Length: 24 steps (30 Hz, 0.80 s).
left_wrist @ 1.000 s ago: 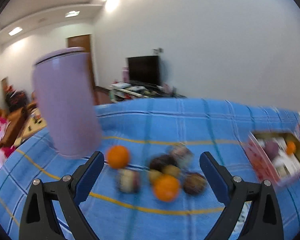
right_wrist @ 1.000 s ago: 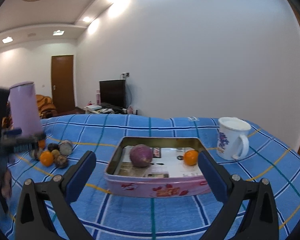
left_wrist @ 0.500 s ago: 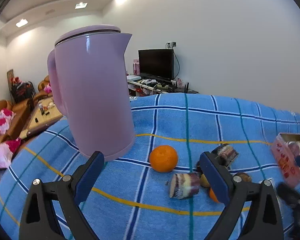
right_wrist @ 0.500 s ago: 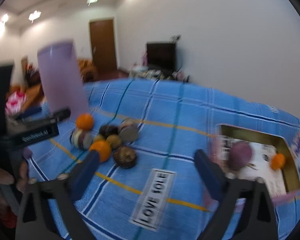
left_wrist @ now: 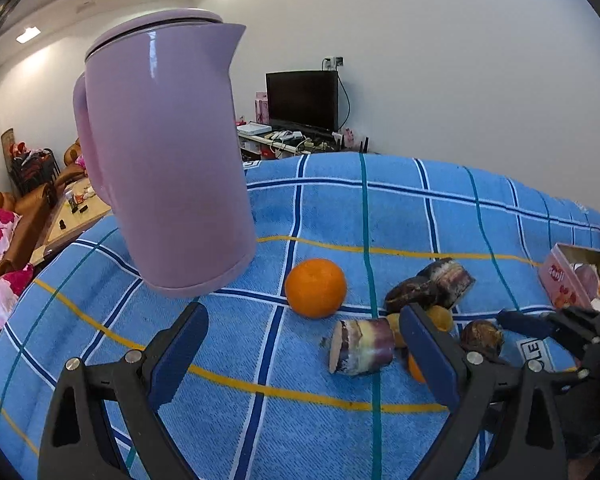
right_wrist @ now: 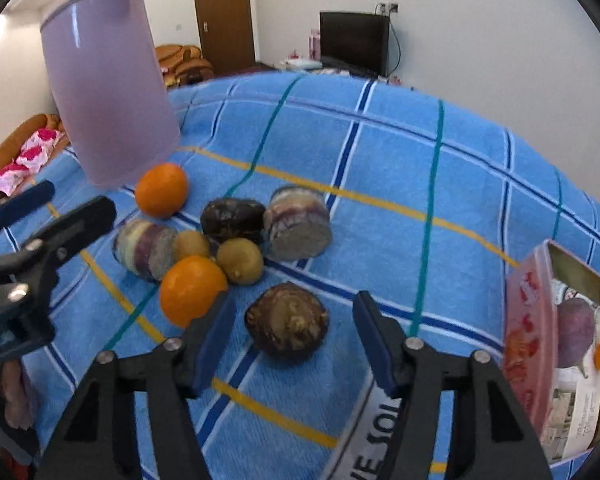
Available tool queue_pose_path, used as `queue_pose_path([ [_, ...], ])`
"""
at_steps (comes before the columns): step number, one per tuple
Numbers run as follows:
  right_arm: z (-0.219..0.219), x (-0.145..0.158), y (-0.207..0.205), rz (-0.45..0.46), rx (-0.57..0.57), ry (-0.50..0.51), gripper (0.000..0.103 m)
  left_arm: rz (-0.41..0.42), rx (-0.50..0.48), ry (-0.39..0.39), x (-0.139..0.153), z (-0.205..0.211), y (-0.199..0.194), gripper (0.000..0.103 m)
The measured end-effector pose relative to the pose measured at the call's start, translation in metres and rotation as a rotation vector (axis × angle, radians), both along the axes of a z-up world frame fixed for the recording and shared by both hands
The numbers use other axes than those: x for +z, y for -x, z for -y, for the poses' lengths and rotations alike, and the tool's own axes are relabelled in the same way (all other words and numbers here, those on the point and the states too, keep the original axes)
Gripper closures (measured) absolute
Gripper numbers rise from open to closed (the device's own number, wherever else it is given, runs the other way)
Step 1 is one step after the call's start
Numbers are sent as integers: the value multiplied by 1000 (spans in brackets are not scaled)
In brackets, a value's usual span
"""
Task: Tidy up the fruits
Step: 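Grasp a brown round fruit with the right tool while the left approaches a cut tuber piece, then grasp the cut purple-skinned tuber piece with the left tool while the right lifts its fruit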
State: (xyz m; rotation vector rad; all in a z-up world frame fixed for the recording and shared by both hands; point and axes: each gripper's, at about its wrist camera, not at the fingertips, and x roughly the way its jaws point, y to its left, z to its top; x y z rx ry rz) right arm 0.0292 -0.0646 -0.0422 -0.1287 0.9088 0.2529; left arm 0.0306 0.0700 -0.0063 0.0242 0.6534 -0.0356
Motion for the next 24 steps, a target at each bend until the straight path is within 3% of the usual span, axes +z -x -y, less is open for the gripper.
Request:
queue_pose_path([
  [3,-7,-6,1,-4,16,31,57,2,3,-17,-1,2,0,6],
  [7,-6,-6,8,35,-5,37,58,1,13,-40,-2,3,0,6],
  [16,21,13,41,202,-85,-59,58,-15,8,-34,-4,3,-1,6],
  [24,18,12,49,205,-93,-73,58,-67,-41,-16,-12,6,-2,6],
])
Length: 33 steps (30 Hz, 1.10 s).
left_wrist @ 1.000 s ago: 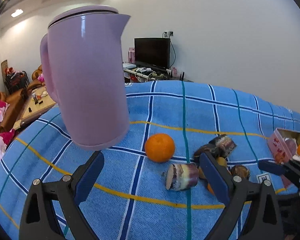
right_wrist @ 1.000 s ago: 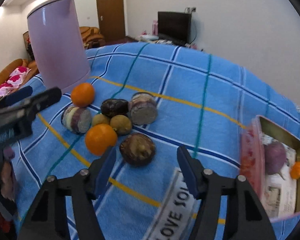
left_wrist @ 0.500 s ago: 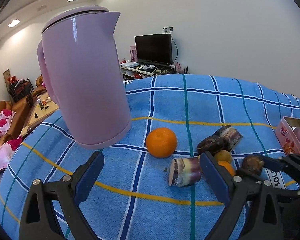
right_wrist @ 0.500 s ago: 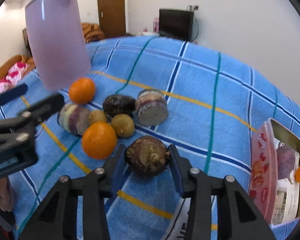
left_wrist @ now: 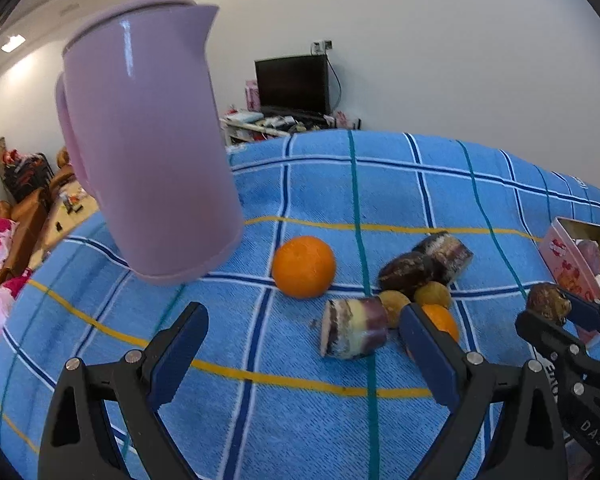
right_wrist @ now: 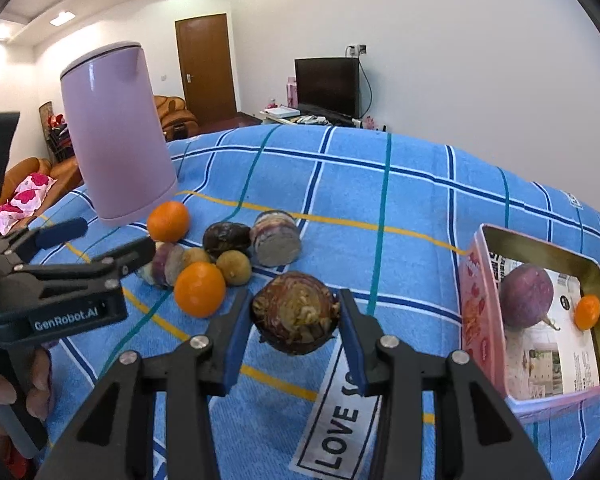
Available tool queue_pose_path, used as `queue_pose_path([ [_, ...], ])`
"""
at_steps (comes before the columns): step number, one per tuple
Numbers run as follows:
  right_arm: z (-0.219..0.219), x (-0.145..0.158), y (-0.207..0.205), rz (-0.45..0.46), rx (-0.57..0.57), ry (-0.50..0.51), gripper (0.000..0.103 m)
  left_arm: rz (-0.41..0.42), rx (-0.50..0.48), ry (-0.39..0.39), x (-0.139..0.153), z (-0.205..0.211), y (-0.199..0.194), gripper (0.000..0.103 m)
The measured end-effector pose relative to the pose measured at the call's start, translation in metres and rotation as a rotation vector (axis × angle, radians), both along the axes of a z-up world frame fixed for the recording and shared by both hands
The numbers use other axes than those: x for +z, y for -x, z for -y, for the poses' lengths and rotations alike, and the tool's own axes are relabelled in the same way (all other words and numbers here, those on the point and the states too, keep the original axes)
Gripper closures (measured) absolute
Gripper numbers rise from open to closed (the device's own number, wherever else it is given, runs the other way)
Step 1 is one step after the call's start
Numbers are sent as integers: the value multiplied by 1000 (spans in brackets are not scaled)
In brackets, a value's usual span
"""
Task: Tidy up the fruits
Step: 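Grasp the cut purple-skinned tuber piece with the left tool while the right lifts its fruit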
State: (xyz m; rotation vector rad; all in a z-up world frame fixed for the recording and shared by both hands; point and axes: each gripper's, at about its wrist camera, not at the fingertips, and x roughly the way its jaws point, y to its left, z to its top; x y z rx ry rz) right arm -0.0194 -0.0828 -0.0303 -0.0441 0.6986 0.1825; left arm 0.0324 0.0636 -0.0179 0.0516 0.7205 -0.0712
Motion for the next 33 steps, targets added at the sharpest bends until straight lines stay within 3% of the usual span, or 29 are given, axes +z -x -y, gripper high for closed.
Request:
queue_pose_path([
  [5,9,4,4,-8,2,-18,58,-126,-39,71,-16,-1,-12,6],
  [11,13,10,10,-7,17,-55,58,-192,-15,164,-28,-12,-22,6],
  [13,13,10,10,-6,21,-65,58,-188,-2,191,-29,-16,-24,6],
  [17,11,12,12,-3,29,-76,58,-144,1,229,-26,-18,-23,19],
  [23,6,8,12,-14,26,-48,58,-140,-97,218,-24,-1,-25,61],
  [29,11,7,10,-10,11,-65,58,-124,-80,211,-22,-2,-23,61],
  [33,16,17,18,55,-4,-76,58,-38,-74,209,-9,-4,-10,62],
])
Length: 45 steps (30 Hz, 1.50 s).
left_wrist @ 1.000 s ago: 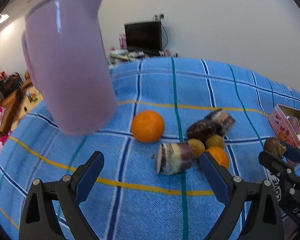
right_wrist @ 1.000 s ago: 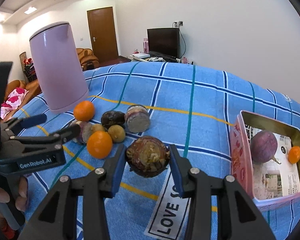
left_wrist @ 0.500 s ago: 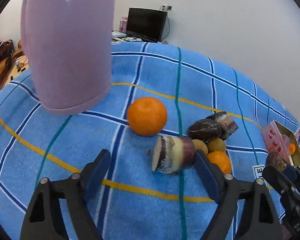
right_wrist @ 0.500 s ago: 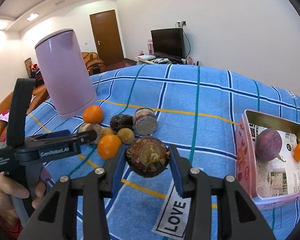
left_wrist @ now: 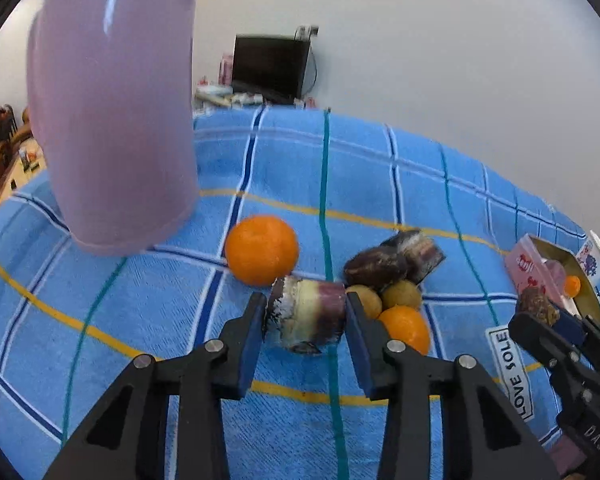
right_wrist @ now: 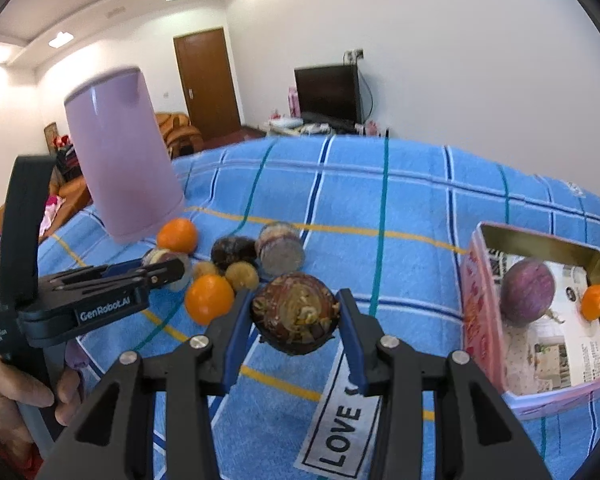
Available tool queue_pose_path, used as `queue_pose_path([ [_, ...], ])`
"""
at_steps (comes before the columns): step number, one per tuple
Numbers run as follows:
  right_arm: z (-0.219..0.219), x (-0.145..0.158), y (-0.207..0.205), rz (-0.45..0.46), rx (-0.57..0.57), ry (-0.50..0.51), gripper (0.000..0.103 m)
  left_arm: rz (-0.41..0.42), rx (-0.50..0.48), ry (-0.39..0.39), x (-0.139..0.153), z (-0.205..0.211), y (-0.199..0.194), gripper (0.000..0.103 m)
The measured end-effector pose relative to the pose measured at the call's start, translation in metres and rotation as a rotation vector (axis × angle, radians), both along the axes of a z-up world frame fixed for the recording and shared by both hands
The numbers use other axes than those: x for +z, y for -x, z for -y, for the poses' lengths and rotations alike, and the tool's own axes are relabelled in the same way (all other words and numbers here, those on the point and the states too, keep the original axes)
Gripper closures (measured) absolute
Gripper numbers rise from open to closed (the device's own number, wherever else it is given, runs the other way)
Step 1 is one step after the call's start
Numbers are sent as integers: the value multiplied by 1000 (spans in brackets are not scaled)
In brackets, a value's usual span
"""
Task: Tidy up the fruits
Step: 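Grasp the cut purple-skinned tuber piece with the left tool while the right lifts its fruit, then lower the brown fruit into the tin and open the right tool while the left carries the piece over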
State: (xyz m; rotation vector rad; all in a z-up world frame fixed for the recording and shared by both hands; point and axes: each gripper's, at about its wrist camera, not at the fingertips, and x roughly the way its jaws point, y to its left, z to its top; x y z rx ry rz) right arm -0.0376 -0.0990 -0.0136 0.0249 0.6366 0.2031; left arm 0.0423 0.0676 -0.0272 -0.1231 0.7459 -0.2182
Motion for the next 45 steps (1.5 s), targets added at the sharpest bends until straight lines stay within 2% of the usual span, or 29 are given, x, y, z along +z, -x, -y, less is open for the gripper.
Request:
queue_pose_path([
  [3,1,11,10,78,-12,18,58,129,-49,27,18,3,14,63],
  [6,1,23,23,168,-22,46,58,228,-165,160,34,2,30,63],
  [8,1,29,30,212,-28,66,58,273,-211,210,41,2,38,63],
  [14,8,39,46,290,-41,113,58,378,-272,213,50,11,54,63],
  [24,50,46,56,313,-107,84,58,451,-331,142,59,52,79,63],
  [28,74,46,61,320,-154,100,58,441,-362,114,62,78,80,63],
  [35,136,49,65,305,-275,68,58,408,-417,122,61,126,77,63],
  [39,175,47,64,264,-329,19,58,380,-461,181,65,154,73,64],
  [45,204,42,60,211,-345,19,58,346,-532,215,64,203,66,64],
])
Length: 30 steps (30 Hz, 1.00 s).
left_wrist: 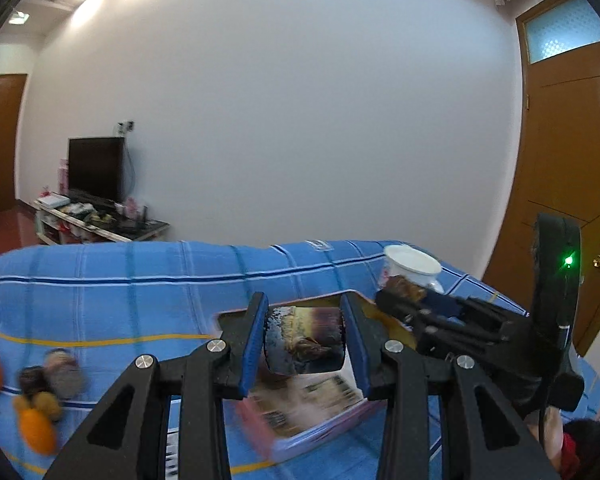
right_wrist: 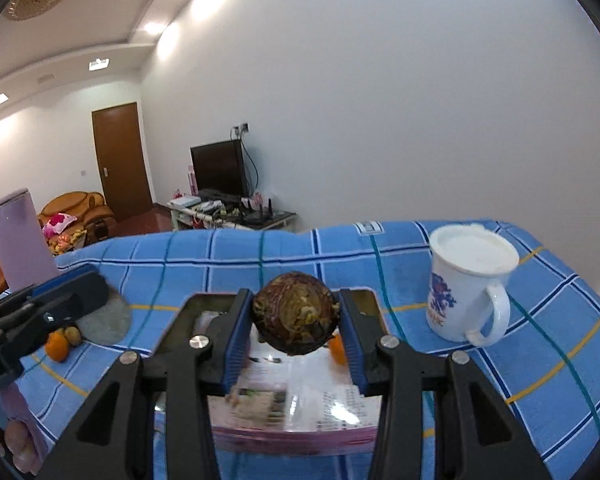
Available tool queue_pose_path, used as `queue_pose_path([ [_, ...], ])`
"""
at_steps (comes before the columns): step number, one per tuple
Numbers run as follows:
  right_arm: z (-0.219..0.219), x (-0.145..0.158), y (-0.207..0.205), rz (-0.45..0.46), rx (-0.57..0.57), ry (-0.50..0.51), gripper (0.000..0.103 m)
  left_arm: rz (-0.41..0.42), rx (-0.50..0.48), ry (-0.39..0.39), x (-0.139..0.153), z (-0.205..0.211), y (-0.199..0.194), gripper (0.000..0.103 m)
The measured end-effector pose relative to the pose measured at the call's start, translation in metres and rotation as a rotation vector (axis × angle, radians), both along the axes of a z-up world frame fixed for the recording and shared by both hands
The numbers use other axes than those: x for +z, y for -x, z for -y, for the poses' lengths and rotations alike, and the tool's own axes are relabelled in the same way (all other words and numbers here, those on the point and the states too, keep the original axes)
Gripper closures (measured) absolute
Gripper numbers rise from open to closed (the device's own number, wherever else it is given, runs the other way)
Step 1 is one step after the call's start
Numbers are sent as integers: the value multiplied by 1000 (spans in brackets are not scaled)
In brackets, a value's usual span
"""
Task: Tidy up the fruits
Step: 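Lower the brown fruit into the tin and open the right tool while the left carries the piece over, then lower the tuber piece into the tin and open the left tool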
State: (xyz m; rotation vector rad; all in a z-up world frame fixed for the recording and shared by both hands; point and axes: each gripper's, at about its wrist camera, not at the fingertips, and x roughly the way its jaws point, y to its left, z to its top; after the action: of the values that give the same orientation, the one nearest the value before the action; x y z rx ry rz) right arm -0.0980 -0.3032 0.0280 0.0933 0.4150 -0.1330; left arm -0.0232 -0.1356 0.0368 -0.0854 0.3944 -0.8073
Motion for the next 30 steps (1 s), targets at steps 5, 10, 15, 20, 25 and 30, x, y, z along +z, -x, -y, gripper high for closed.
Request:
queue_pose_path([
  [5,27,-9,-8,-54,13,-110,58,-63,-50,-30,-16,32,-7,64],
  [10,33,-22,-18,-123,30,-176,56,-65,-69,-108,-26,44,-2,63],
  [15,29,-22,-16,-121,37,-172,52,-76,-56,-111,-28,39,-1,51],
  [20,37,-23,-14,-102,35,-233,25,-138,-26,-20,-30,24,-14,23],
  [25,46,-11,3,41,70,-311,0,-181,-32,84,-26,3,-11,11],
  [30,39,6,33,264,10,-228,0,30,73,94,-7,-20,13,2],
])
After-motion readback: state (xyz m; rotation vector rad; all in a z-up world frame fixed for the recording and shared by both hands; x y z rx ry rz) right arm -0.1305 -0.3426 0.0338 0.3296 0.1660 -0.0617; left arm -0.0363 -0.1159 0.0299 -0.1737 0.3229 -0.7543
